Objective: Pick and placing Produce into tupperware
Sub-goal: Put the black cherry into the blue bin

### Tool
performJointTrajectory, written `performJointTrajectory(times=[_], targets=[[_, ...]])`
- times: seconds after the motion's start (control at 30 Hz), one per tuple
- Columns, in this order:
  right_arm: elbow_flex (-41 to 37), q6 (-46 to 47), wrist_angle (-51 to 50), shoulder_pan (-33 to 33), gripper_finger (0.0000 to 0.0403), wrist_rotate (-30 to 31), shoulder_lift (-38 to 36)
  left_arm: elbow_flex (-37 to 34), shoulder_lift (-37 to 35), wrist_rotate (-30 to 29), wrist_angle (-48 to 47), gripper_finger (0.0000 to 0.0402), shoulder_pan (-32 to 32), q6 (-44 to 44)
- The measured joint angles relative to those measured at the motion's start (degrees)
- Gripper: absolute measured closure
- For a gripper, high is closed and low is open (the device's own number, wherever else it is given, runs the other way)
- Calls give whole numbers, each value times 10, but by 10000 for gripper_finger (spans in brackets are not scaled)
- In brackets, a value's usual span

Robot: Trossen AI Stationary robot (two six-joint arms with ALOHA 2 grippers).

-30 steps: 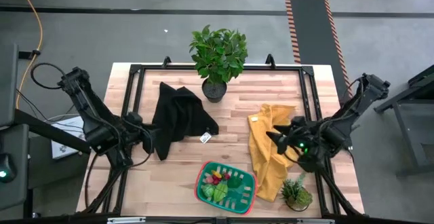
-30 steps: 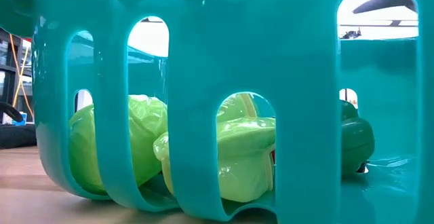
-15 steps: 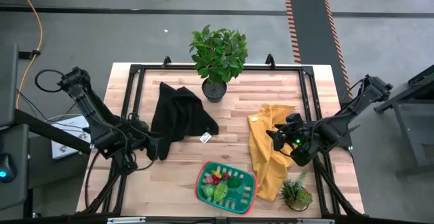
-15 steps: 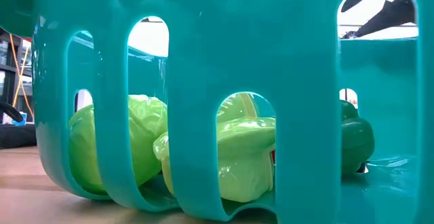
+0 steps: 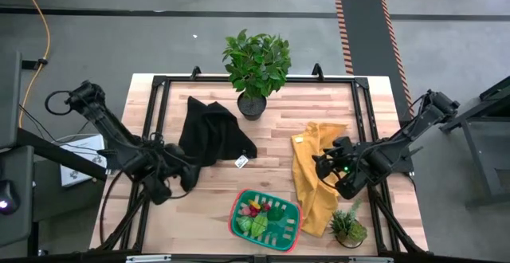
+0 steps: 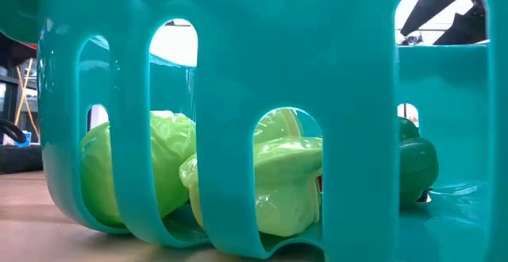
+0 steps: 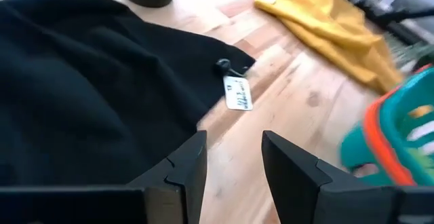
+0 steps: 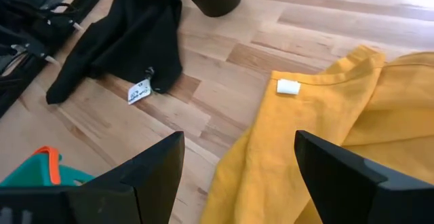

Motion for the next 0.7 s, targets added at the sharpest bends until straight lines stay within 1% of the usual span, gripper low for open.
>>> performJointTrajectory(times=[0.1,0.23,0.3,0.4,0.47,0.57,0.7], targets=[[0,0,3,0,133,-1,1,-9,11,22,66,273,40,96],[0,0,9,0,133,-11,0,-31,24,73,169,273,93,213],[0,0,15,0,133,-21,0,-42,30,95,194,273,112,240],[0,0,20,0,133,-33,0,-58,36,105,234,273,134,270],[0,0,24,0,133,-35,0,-73,36,117,279,273,149,306],[0,0,25,0,133,-35,0,-96,42,159,348,273,178,364],[0,0,25,0,133,-35,0,-114,53,200,407,273,215,421]])
